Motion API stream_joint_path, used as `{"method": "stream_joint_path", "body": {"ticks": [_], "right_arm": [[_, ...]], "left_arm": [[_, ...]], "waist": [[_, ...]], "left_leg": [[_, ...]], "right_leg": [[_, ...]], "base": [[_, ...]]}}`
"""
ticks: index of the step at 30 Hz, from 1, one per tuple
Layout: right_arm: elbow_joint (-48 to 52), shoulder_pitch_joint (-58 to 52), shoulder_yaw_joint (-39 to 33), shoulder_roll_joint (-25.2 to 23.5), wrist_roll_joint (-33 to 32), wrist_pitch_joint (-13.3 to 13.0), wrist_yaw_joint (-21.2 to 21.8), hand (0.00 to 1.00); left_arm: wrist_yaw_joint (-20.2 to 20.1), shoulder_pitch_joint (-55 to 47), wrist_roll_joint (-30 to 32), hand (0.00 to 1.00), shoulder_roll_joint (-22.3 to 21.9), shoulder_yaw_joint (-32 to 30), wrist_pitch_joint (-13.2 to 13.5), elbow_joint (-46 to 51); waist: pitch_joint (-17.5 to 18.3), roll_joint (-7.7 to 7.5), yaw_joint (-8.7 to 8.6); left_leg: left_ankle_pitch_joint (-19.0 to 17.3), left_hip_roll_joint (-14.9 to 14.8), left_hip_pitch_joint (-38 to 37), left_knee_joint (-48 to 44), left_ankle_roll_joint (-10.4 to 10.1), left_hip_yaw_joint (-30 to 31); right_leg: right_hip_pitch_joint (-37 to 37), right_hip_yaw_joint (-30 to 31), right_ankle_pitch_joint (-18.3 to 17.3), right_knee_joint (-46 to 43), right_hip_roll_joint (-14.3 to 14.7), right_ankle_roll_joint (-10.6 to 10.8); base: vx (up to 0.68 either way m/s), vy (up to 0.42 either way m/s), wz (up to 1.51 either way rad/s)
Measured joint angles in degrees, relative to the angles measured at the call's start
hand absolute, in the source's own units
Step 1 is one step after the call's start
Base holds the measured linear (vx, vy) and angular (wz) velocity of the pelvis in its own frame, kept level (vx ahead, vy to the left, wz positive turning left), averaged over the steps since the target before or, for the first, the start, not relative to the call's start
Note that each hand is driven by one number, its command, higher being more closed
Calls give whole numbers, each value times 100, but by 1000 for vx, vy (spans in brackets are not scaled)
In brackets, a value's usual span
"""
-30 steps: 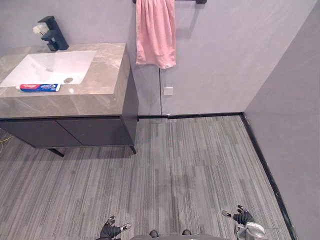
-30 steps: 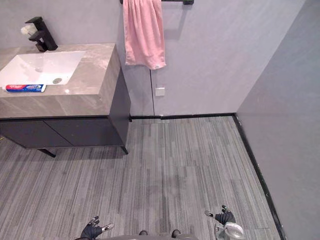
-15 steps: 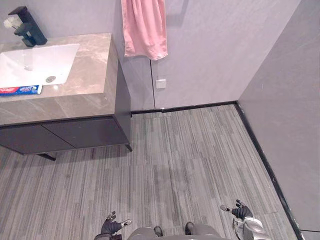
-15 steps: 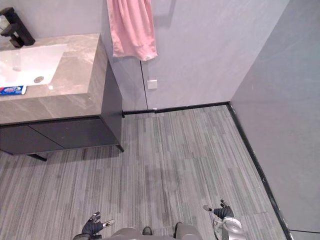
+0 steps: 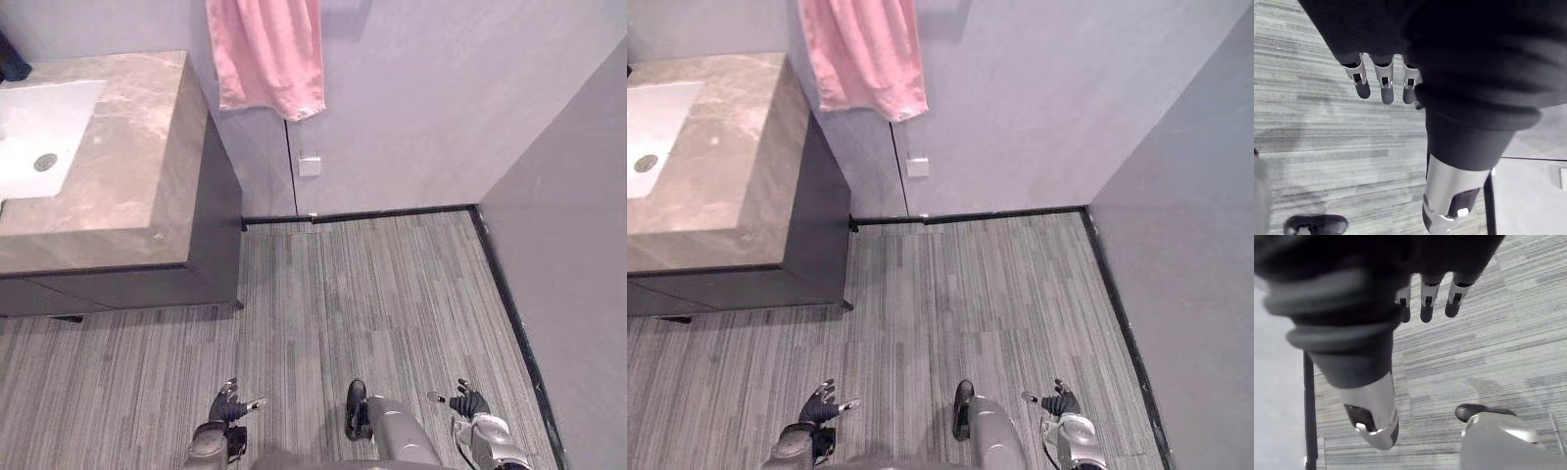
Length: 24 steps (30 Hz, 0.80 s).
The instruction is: Organize washtable
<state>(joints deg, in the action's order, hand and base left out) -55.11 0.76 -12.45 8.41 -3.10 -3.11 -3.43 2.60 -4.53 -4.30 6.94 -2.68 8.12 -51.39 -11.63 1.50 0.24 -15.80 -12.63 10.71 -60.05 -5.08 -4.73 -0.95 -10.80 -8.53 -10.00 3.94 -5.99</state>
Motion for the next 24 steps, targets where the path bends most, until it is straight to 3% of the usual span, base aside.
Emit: {"method": "stream_joint_path", "body": {"ticks": [3, 6, 7, 8, 9, 10, 12, 13, 14, 15, 17, 19, 20, 22, 23, 24], "right_arm": [[25, 194, -6, -10, -47, -49, -19, 0], [22, 220, -24, 12, -81, -56, -24, 0], [20, 200, -68, 37, -81, -55, -27, 0], [2, 196, -70, 57, -79, -51, -41, 0], [-20, 195, -40, 20, -78, -50, -38, 0], [-21, 161, -69, 18, -75, -52, -30, 0], [-21, 160, -114, 9, -67, -48, -32, 0], [-22, 148, -113, -33, -27, -48, -28, 0], [-24, 131, -108, -74, -5, -52, -25, 0], [-25, 126, -104, -89, 3, -52, -22, 0], [-21, 131, -45, -149, 49, -52, -13, 0], [-21, 122, -35, -181, 68, -51, -12, 0], [-22, 117, -32, -189, 106, -49, -9, 0], [-20, 109, -32, -191, 110, -50, -8, 0], [-22, 104, -32, -190, 108, -49, -10, 0], [-25, 75, -33, -191, 107, -45, -11, 0]], "left_arm": [[23, 48, 11, 0, 24, -23, 9, 250], [30, 59, 17, 0, 3, -8, 10, 341], [31, 35, 16, 0, 1, -9, 11, 364], [50, 18, 2, 0, 22, -21, 14, 370], [119, -25, -11, 0, 84, -22, 24, 375], [129, 37, -16, 0, 122, -26, 37, 383], [125, 69, -14, 0, 115, -15, 47, 385], [126, 47, -5, 0, 140, -13, 52, 383], [128, 33, 2, 0, 175, 6, 55, 405], [129, 35, 16, 0, 188, 18, 57, 415], [135, 13, 44, 0, 230, 40, 60, 496], [138, 28, 46, 0, 229, 52, 64, 517], [137, 23, 48, 0, 223, 49, 80, 520], [137, 41, 50, 0, 163, 47, 96, 516], [136, 72, 50, 0, 131, 46, 99, 504], [135, 83, 52, 0, 127, 47, 112, 462]], "waist": [[-41, -12, 146], [-121, -119, 226], [-113, -110, 224], [-96, -41, 259], [-75, -174, 320], [-81, -263, 335], [-79, -267, 365], [-79, -304, 362], [-71, -341, 341], [-69, -348, 339], [-70, -346, 342], [-73, -340, 298], [-74, -336, 221], [-82, -312, 209], [-82, -307, 192], [-77, -326, 162]], "left_leg": [[-90, 184, 884, 626, 140, -25], [65, 752, 1061, 2887, 15, 8], [332, 836, 1042, 3640, 26, 54], [989, 900, 948, 3939, 149, 92], [1182, 1112, 873, 3944, 498, 19], [938, 1259, 911, 3781, 627, -20], [727, 1333, 816, 3617, 777, -58], [574, 1376, 566, 3601, 880, -112], [392, 1446, 267, 3633, 964, -94], [304, 1469, 126, 3629, 1002, -79], [81, 1486, -486, 3756, 1086, -1], [72, 1467, -905, 4060, 1098, 98], [73, 1414, -1194, 4249, 1095, 177], [68, 1297, -1522, 4433, 1085, 198], [38, 1212, -1646, 4514, 1033, 303], [-23, 1161, -1752, 4590, 917, 392]], "right_leg": [[-393, 208, -9, 394, -50, 23], [-771, 370, -245, 554, -400, 372], [-845, 400, -334, 586, -443, 472], [-910, 463, -455, 590, -486, 610], [-971, 528, -620, 533, -660, 721], [-913, 551, -723, 262, -831, 824], [-678, 653, -766, -515, -940, 897], [-416, 770, -740, -1494, -1030, 1056], [-63, 840, -579, -2571, -1138, 1518], [95, 893, -609, -3096, -1163, 1631], [753, 842, -741, -4373, -1210, 1440], [1067, 599, -879, -4346, -1201, 1190], [1218, 393, -948, -3865, -1153, 1062], [1493, 294, -920, -2911, -986, 1021], [1674, 306, -776, -2172, -840, 962], [1739, 327, -329, -1265, -700, 917]], "base": [[286, 28, -37], [357, 154, -25], [419, 226, -21], [435, 236, -26], [558, 262, -18], [471, 198, -5], [442, 198, 5], [593, 254, 5], [399, 159, 8], [599, 176, 11], [510, 101, 10], [378, 16, 25], [480, -42, 35], [423, -72, 25], [380, -107, 37], [383, -123, 50]]}}
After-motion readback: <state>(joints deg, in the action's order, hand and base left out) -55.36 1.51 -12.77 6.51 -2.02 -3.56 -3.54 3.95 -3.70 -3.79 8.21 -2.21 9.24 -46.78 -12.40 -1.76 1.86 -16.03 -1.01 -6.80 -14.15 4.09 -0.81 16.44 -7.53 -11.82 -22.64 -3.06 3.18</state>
